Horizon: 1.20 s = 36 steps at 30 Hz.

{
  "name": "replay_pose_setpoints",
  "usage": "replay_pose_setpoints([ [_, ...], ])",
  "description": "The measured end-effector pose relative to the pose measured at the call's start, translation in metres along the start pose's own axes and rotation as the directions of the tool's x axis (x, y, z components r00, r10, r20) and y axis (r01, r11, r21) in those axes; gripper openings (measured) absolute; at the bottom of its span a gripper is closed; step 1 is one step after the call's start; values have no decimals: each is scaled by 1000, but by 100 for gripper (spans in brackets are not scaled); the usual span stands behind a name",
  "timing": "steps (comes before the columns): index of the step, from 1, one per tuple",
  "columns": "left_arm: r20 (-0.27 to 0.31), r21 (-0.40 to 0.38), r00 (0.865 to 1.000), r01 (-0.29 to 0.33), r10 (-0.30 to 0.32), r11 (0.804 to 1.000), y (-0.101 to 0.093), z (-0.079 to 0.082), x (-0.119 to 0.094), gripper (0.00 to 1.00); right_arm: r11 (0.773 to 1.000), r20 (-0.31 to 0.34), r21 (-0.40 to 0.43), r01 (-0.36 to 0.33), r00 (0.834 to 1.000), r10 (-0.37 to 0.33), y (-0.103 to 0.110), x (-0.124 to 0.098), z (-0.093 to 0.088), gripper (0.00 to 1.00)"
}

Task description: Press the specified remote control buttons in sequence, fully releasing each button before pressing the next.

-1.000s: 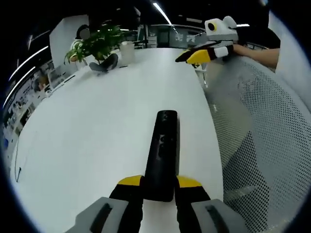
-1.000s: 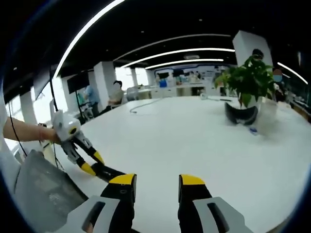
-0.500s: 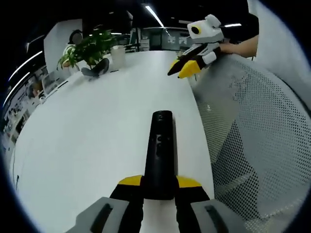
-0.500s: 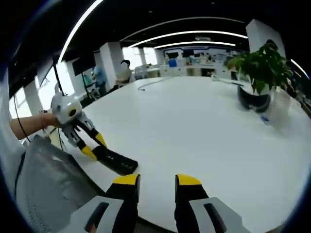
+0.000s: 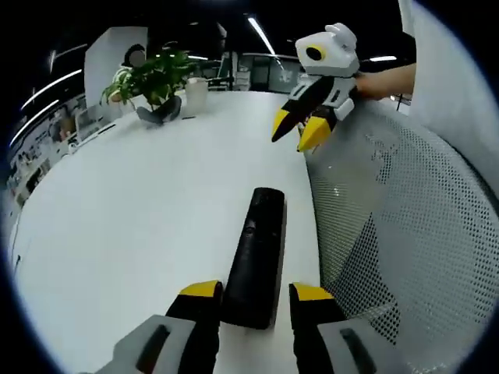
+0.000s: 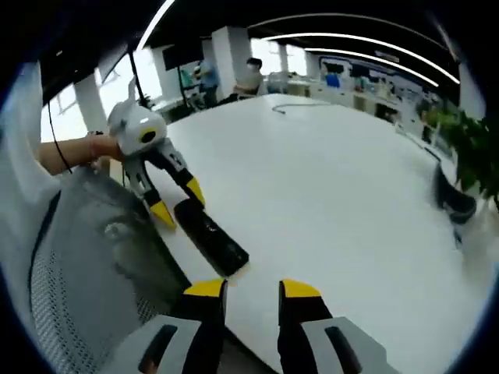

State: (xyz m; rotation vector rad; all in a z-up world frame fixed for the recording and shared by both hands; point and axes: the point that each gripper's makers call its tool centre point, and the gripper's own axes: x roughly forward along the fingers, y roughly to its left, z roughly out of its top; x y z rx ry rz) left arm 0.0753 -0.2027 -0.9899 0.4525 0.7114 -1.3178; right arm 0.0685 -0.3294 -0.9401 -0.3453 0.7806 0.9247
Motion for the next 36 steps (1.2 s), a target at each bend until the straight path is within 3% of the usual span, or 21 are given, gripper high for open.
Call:
replay_pose_setpoints([
  [4, -24, 5, 999, -47, 48, 999, 3, -1, 1, 30, 992, -98, -127, -28, 995, 16, 2, 15, 0, 15],
  [7, -25, 10, 998, -59, 59, 998, 3, -3, -1, 27, 961, -167, -260, -91, 985, 48, 10, 24, -2, 11],
  [12, -22, 55, 998, -55, 57, 997, 2, -4, -1, 25, 912, -238, -374, -168, 968, 81, 18, 32, -8, 3],
  [16, -5, 68, 999, -50, 51, 996, 0, -2, 0, 24, 894, -242, -401, -198, 965, 105, 21, 39, -5, 0],
  [26, -6, 91, 1000, -29, 30, 995, -2, -1, 0, 24, 883, -268, -430, -189, 960, 75, 4, 49, -1, 0],
  [29, -9, 108, 1000, -18, 19, 994, -3, -1, 0, 24, 876, -282, -428, -223, 954, 104, 9, 54, -3, 0],
  [34, -1, 146, 1000, 10, -10, 989, -8, 0, 1, 24, 850, -315, -469, -241, 944, 94, 13, 54, -9, 0],
  [36, 0, 150, 1000, 15, -15, 989, -9, 0, 1, 24, 851, -323, -464, -246, 941, 96, 14, 53, -10, 0],
])
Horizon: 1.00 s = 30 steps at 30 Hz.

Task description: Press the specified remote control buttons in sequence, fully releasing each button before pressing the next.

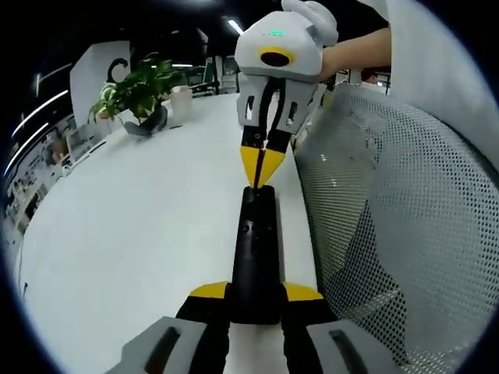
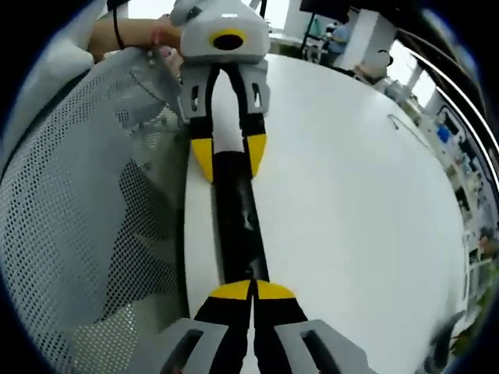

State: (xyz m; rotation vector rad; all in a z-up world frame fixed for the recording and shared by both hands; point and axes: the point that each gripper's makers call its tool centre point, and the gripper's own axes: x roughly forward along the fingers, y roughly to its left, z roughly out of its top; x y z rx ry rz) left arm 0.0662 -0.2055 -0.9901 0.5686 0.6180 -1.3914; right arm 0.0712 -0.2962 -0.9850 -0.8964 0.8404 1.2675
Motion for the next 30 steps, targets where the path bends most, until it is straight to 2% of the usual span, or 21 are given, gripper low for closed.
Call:
replay_pose_setpoints([
  [9, 17, 6, 1000, 10, -10, 1000, -1, -1, 0, 24, 999, -28, -33, -11, 1000, 10, 7, -3, -5, 0],
  [12, 19, 1, 1000, 9, -9, 1000, -2, -1, 0, 24, 997, -59, -69, -27, 998, 23, 6, -1, -3, 0],
  [14, 20, -1, 1000, 10, -10, 1000, -2, -1, 0, 24, 988, -115, -138, -72, 992, 56, 7, -1, -4, 0],
  [18, 21, 0, 1000, 11, -11, 1000, -2, -1, 0, 24, 977, -179, -171, -125, 979, 94, 8, 1, -4, 0],
  [20, 21, -2, 1000, 10, -10, 1000, -2, -1, 0, 24, 978, -194, -145, -149, 974, 119, 7, 1, -3, 0],
  [22, 24, -6, 1000, 8, -8, 1000, -2, -1, 0, 24, 983, -186, -79, -166, 971, 149, 7, 1, -4, 0],
  [23, 25, -8, 1000, 8, -8, 1000, -2, -1, 0, 24, 985, -174, -18, -174, 970, 168, 6, 0, -3, 0],
  [25, 25, -10, 1000, 7, -7, 1000, -1, -1, 0, 24, 983, -158, 34, -181, 970, 184, 5, 0, -3, 0],
  [30, 29, -14, 1000, 8, -7, 1000, -1, -1, 1, 24, 986, -177, 34, -160, 971, 164, 5, 1, -4, 0],
])
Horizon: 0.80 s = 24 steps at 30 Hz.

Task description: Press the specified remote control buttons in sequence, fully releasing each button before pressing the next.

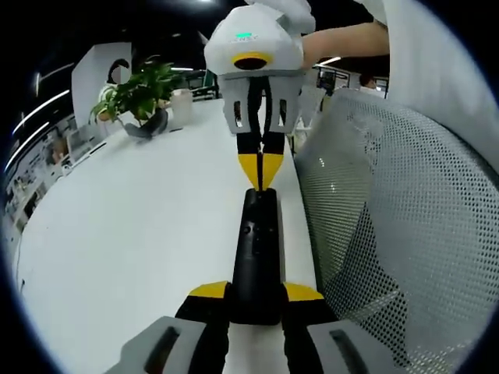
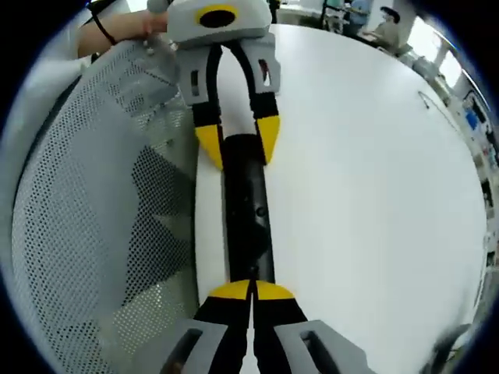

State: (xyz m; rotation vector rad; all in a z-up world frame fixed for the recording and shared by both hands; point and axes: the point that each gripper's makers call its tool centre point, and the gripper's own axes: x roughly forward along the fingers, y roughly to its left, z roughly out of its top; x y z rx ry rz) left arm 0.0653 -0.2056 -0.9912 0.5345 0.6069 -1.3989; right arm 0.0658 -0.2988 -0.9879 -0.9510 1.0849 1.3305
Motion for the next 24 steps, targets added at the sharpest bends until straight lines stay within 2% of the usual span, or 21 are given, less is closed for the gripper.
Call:
replay_pose_setpoints([
  [1, 2, -3, 1000, -1, 1, 1000, 0, 0, 0, 24, 1000, -1, 19, 8, 1000, -8, 0, 0, 0, 0],
  [2, 5, -6, 1000, -4, 4, 1000, 1, 0, 0, 24, 996, -2, 87, 21, 1000, -21, -1, 0, 0, 0],
  [7, 4, -25, 1000, -22, 22, 999, 2, 0, 1, 25, 992, 0, 117, 52, 999, -53, -2, 0, 0, 0],
  [10, 25, -31, 999, -20, 21, 999, 3, 0, 1, 25, 972, 13, 234, 27, 999, -30, -4, 0, 0, 0],
  [13, 28, -33, 999, -17, 18, 999, 3, 0, 1, 25, 973, 11, 229, 23, 1000, -26, -6, 0, -1, 0],
  [15, 19, -33, 1000, -20, 21, 999, 3, 2, 1, 25, 978, 33, 206, 42, 998, -50, -3, 0, -2, 0],
  [18, 24, -34, 999, -22, 23, 999, 3, 2, 1, 25, 972, 62, 222, 75, 994, -91, -3, 0, -2, 0],
  [20, 28, -31, 999, -20, 21, 999, 3, 2, 2, 25, 972, 43, 206, 110, 992, -121, -4, 1, -1, 0],
  [21, 26, -28, 999, -21, 22, 999, 3, 2, 2, 25, 977, 12, 149, 154, 987, -158, -6, 1, -1, 0],
  [22, 21, -22, 1000, -22, 23, 1000, 3, 3, 2, 25, 978, 0, 135, 161, 987, -162, -5, 1, -1, 0],
  [23, 6, -12, 1000, -27, 28, 1000, 3, 4, 3, 25, 974, -35, 157, 164, 986, -161, -5, 3, 0, 0],
  [24, -7, -17, 999, -32, 31, 999, 3, 4, 3, 25, 972, -42, 164, 166, 986, -161, -5, 3, 0, 0],
])
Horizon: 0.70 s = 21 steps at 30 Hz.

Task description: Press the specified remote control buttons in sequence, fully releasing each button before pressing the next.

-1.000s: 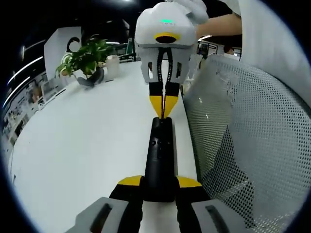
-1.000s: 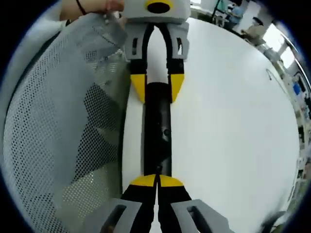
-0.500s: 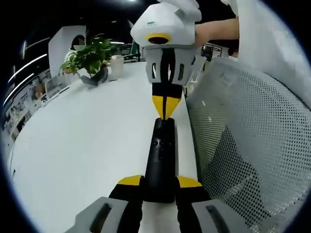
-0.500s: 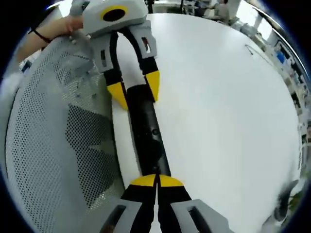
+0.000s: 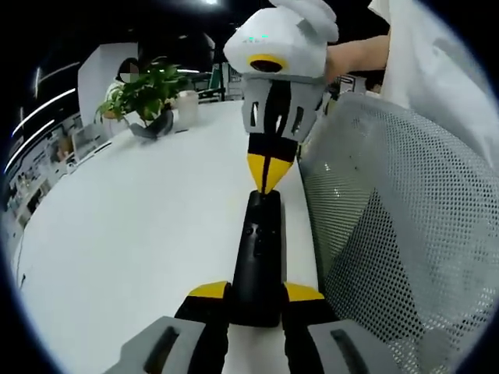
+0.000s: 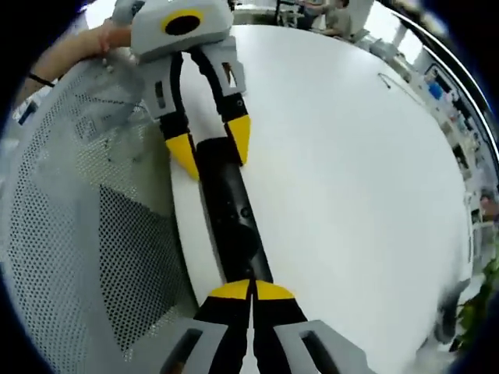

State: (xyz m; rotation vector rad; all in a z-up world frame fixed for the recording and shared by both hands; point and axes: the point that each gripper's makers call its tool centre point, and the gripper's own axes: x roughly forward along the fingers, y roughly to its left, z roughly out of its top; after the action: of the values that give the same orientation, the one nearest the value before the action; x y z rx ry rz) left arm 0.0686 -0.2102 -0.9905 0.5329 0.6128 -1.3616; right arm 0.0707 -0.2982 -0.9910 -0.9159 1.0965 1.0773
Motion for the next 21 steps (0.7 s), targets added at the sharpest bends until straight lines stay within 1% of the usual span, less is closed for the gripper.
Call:
replay_pose_setpoints([
  [1, 0, 3, 1000, 0, 0, 1000, 0, 0, 0, 25, 999, -2, 44, 9, 1000, -8, -1, 0, 0, 0],
  [4, 9, 2, 1000, 7, -7, 1000, 1, 0, -1, 25, 999, 20, 51, 17, 1000, -18, -2, -1, -2, 0],
  [5, 7, 3, 1000, 10, -10, 1000, 1, 0, -1, 25, 994, 78, 110, 18, 997, -26, -3, -2, 0, 0],
  [6, 0, 9, 1000, 11, -11, 1000, 0, 0, 0, 25, 984, 110, 179, 21, 993, -41, -3, -3, 0, 0],
  [7, -14, 4, 1000, 4, -4, 1000, 1, 1, 0, 25, 981, 140, 188, 42, 988, -69, -5, -4, 0, 0],
  [8, -18, -2, 1000, -2, 2, 1000, 1, 1, 0, 25, 985, 153, 159, 63, 984, -87, -5, -4, 0, 0],
  [9, -17, 2, 1000, -5, 6, 1000, 1, -1, 0, 25, 984, 187, 100, 146, 969, -162, -5, -5, 2, 0],
  [10, -15, 2, 1000, -7, 7, 1000, 1, -1, -1, 25, 977, 198, 123, 176, 960, -198, -4, -5, 2, 0],
  [11, -14, 3, 1000, -5, 5, 1000, 1, -2, -2, 25, 972, 215, 134, 192, 952, -218, -4, -5, 4, 0],
  [12, -13, 0, 1000, -4, 4, 1000, 0, -3, -3, 25, 968, 244, 166, 190, 943, -227, -3, -6, 4, 0],
  [13, -4, -3, 1000, -5, 5, 1000, 0, -5, -4, 25, 975, 222, 146, 166, 955, -196, -2, -8, 2, 0],
  [14, 4, -3, 1000, -7, 7, 1000, 0, -5, -4, 25, 974, 242, 179, 138, 953, -179, -3, -11, 8, 0],
  [15, 3, -4, 1000, -3, 4, 1000, 0, -4, -4, 25, 966, 293, 205, 156, 932, -213, -10, -15, 17, 0],
  [16, 2, -2, 1000, 0, 0, 1000, 0, -4, -4, 25, 963, 320, 225, 146, 923, -214, -12, -17, 22, 0],
  [17, -1, 1, 1000, 3, -3, 1000, 0, -4, -4, 25, 966, 349, 245, 76, 923, -161, -5, -16, 26, 0],
  [18, -1, 1, 1000, 4, -4, 1000, 0, -4, -3, 25, 966, 352, 254, 52, 925, -142, -3, -14, 26, 0],
  [19, 0, 1, 1000, 3, -3, 1000, 0, -4, -3, 25, 969, 331, 239, 65, 933, -144, -5, -12, 23, 0],
  [21, 2, 2, 1000, 4, -4, 1000, 0, -4, -3, 25, 979, 293, 194, 63, 949, -119, -1, -6, 18, 0],
])
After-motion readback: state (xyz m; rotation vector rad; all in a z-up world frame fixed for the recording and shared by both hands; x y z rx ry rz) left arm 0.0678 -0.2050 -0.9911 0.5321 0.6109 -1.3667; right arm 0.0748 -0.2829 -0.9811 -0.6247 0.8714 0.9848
